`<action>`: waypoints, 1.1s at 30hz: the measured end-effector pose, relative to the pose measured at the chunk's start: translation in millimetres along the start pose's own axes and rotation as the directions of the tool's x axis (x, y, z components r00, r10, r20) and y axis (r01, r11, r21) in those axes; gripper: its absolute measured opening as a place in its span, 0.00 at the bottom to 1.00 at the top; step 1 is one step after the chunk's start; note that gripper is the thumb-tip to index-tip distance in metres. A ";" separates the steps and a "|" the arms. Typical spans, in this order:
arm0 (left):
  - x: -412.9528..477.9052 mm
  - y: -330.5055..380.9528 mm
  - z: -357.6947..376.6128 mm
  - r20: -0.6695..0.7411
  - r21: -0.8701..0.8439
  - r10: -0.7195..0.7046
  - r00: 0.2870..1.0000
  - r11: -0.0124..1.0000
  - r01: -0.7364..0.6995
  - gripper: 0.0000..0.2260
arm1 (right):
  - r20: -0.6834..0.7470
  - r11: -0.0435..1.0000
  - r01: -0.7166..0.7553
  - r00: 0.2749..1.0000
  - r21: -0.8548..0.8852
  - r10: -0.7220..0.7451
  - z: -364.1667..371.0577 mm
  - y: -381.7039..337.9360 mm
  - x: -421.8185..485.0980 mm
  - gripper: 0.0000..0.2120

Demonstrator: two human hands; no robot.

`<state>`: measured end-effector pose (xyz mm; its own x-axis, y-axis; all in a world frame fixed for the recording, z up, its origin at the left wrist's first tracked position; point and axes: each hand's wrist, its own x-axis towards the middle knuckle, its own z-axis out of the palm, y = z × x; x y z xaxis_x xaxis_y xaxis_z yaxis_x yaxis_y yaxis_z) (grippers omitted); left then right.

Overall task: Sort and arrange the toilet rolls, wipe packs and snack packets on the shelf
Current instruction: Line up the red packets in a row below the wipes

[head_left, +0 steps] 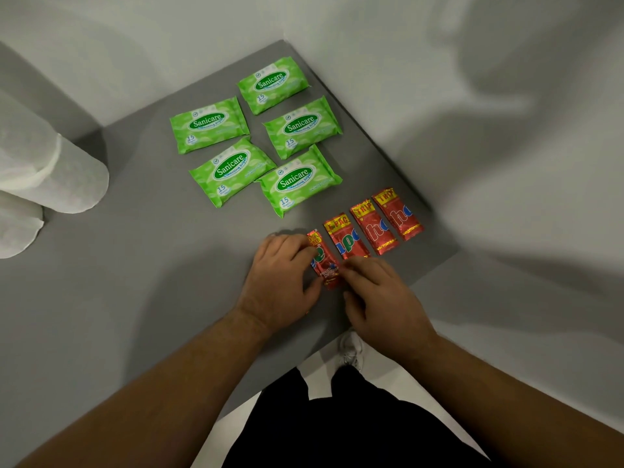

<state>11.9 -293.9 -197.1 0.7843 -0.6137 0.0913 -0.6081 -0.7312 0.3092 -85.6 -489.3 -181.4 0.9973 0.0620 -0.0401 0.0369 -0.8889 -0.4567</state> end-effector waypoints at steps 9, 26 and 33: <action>0.6 1.9 0.3 0.032 0.009 -0.002 0.999 1.000 0.002 0.22 | 0.051 0.993 -0.031 0.998 -0.118 0.037 -1.9 14.0 7.0 0.21; -0.3 0.7 2.8 0.044 -0.007 0.000 0.999 1.000 0.000 0.21 | 0.048 0.994 -0.034 0.998 -0.106 0.040 -2.8 15.2 5.1 0.21; -5.8 -0.6 -2.2 0.062 -0.033 -0.036 0.997 0.999 0.038 0.23 | 0.020 0.997 -0.047 0.999 -0.059 0.048 -5.0 11.5 2.6 0.20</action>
<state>8.0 -289.3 -195.7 0.7964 -0.6044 0.0216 -0.5737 -0.7437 0.3432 -82.3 -501.7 -182.3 0.9964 0.0287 -0.0800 -0.0058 -0.9162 -0.4007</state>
